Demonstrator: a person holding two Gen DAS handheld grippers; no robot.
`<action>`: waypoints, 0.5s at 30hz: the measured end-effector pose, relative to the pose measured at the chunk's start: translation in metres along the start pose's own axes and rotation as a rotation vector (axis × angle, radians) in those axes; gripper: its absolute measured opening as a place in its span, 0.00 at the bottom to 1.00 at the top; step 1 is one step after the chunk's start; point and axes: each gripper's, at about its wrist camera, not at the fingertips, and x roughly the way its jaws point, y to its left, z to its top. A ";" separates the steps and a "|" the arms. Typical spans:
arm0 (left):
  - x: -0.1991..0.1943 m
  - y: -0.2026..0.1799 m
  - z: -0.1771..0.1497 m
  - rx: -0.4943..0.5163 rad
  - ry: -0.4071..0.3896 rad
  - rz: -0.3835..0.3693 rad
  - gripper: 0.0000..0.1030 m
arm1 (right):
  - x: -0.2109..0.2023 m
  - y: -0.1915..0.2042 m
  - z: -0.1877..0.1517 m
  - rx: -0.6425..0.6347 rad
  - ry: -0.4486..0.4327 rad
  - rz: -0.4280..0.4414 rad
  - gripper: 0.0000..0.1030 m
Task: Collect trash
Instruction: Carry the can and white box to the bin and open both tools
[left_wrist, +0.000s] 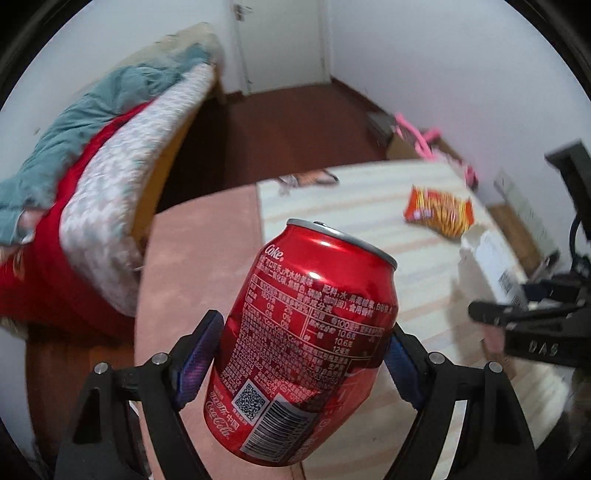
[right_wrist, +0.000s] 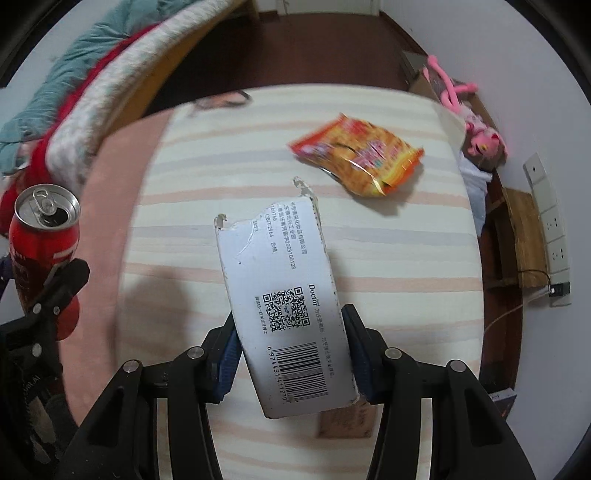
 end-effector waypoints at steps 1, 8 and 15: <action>-0.012 0.011 -0.001 -0.028 -0.023 -0.002 0.79 | -0.010 0.010 -0.001 -0.010 -0.015 0.013 0.52; -0.089 0.085 -0.016 -0.171 -0.138 0.036 0.79 | -0.065 0.104 -0.005 -0.092 -0.099 0.129 0.52; -0.158 0.201 -0.062 -0.346 -0.195 0.128 0.79 | -0.084 0.239 -0.028 -0.230 -0.099 0.278 0.52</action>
